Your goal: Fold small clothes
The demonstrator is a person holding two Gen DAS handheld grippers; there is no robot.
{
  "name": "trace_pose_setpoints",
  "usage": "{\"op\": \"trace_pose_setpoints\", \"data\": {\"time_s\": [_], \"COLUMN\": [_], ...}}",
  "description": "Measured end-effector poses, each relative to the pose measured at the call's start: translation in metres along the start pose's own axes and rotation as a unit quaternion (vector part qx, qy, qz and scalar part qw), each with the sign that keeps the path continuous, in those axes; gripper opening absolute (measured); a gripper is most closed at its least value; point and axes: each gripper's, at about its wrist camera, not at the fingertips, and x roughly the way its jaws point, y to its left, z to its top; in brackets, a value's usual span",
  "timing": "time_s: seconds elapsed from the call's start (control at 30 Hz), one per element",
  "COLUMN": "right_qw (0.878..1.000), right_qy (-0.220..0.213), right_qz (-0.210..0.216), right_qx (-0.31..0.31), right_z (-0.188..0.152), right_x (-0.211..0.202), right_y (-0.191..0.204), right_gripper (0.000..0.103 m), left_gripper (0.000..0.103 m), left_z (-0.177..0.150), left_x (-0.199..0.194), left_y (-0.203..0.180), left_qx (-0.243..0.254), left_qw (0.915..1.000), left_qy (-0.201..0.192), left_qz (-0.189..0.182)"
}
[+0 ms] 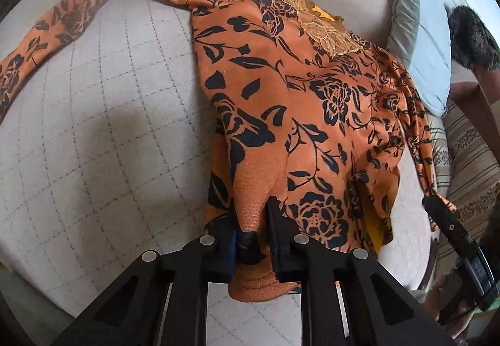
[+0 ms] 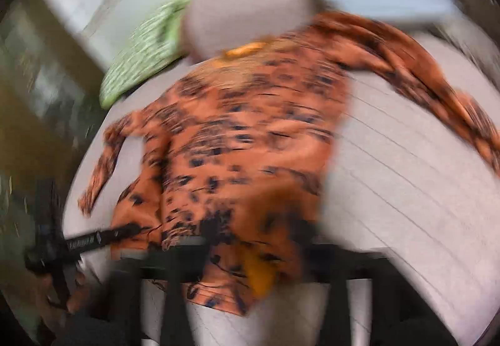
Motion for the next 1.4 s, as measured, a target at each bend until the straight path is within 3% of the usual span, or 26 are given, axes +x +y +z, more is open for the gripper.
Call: {"op": "trace_pose_setpoints", "data": {"time_s": [0.07,0.17,0.2,0.23,0.33,0.43,0.53,0.67,0.8,0.9,0.93,1.0,1.03,1.07,1.1,1.13,1.17,1.23,1.4], "right_qw": [0.998,0.990,0.984,0.983,0.994,0.994,0.983,0.967,0.960,0.955,0.957,0.971,0.977,0.978,0.978,0.976,0.974,0.973,0.974], "right_qy": [0.043,0.081,0.095,0.104,0.075,0.006,-0.025,-0.002,0.037,0.116,0.113,0.040,-0.013,-0.049,-0.084,-0.115,-0.138,-0.158,-0.138], "right_qz": [-0.017,-0.075,-0.110,-0.122,-0.084,-0.103,-0.155,-0.173,-0.232,-0.233,-0.229,-0.204,-0.184,-0.169,-0.158,-0.150,-0.143,-0.117,-0.101], "right_qx": [-0.034,-0.082,-0.098,-0.091,-0.010,0.044,0.091,0.188,0.154,0.144,0.136,0.114,0.111,0.109,0.108,0.107,0.107,0.118,0.151], "right_z": [0.007,0.005,-0.002,-0.007,-0.010,-0.011,-0.021,-0.046,-0.041,-0.048,-0.047,-0.041,-0.039,-0.038,-0.037,-0.032,-0.028,-0.016,0.013], "right_x": [0.028,0.071,0.083,0.086,0.047,-0.026,-0.077,-0.089,-0.069,-0.040,-0.042,-0.070,-0.093,-0.109,-0.125,-0.137,-0.150,-0.167,-0.170], "right_y": [0.026,0.045,0.046,0.039,0.006,-0.028,-0.068,-0.123,-0.115,-0.121,-0.119,-0.103,-0.097,-0.093,-0.090,-0.090,-0.088,-0.094,-0.143], "right_gripper": [0.081,0.060,0.025,0.007,0.005,0.005,0.005,0.005,0.005,0.006,0.008,0.014,0.038,0.055,0.085,0.093,0.093,0.093,0.092], "left_gripper": [0.016,0.016,0.016,0.016,0.011,0.008,0.008,0.008,0.011,0.021,0.025,0.029,0.030,0.036,0.047,0.054,0.062,0.066,0.066], "left_z": [-0.001,0.001,0.002,0.002,0.003,0.006,0.007,0.002,0.001,-0.006,-0.008,-0.015,-0.022,-0.032,-0.042,-0.052,-0.066,-0.081,-0.092], "left_x": [0.000,0.000,-0.001,-0.003,-0.022,-0.049,-0.072,-0.071,-0.048,-0.037,-0.039,-0.052,-0.062,-0.075,-0.084,-0.093,-0.104,-0.114,-0.106], "left_y": [0.000,0.001,0.001,0.001,0.009,0.019,0.030,0.054,0.050,0.020,0.011,-0.007,-0.017,-0.031,-0.040,-0.051,-0.067,-0.087,-0.180], "left_qx": [-0.005,0.004,0.009,0.011,-0.001,-0.012,-0.014,-0.045,-0.053,0.000,0.013,0.034,0.044,0.059,0.070,0.078,0.088,0.102,0.149], "left_qw": [1.0000,1.0000,0.9999,0.9999,1.0000,0.9994,0.9981,0.9952,0.9891,0.9802,0.9777,0.9746,0.9742,0.9754,0.9763,0.9762,0.9750,0.9750,0.9798], "left_qy": [0.004,0.008,0.008,0.007,-0.001,-0.027,-0.055,-0.039,-0.006,-0.003,-0.010,-0.042,-0.067,-0.091,-0.107,-0.121,-0.140,-0.152,-0.129], "left_qz": [-0.002,0.002,0.006,0.009,-0.006,-0.018,0.022,0.078,0.138,0.198,0.210,0.217,0.211,0.192,0.175,0.162,0.149,0.126,0.034]}}
